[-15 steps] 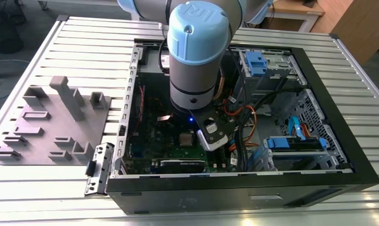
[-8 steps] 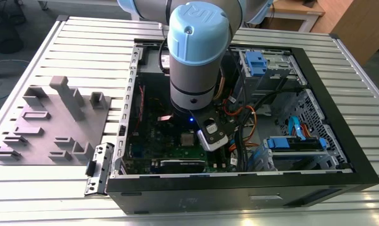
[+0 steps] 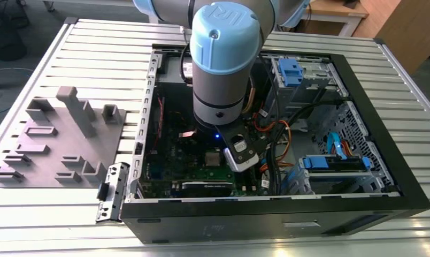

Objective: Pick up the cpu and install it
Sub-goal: 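Place the cpu into insertion slot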

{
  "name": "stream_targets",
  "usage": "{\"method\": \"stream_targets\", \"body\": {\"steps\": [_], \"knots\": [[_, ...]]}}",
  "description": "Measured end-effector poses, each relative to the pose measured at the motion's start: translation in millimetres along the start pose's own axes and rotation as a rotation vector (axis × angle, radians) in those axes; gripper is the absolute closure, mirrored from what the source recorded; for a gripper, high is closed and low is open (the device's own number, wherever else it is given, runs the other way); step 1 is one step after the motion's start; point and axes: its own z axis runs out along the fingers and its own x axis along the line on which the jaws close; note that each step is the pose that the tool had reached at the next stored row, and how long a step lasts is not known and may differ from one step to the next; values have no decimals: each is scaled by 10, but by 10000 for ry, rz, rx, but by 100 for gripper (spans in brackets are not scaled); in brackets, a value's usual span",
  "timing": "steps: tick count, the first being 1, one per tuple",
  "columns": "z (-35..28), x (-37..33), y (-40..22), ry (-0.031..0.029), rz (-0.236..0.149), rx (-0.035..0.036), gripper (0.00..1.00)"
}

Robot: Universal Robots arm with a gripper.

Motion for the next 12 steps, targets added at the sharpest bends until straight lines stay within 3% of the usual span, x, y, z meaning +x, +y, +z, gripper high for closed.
{"method": "stream_targets", "body": {"steps": [12], "knots": [[-1,21,0,0,1,-38,46]]}}
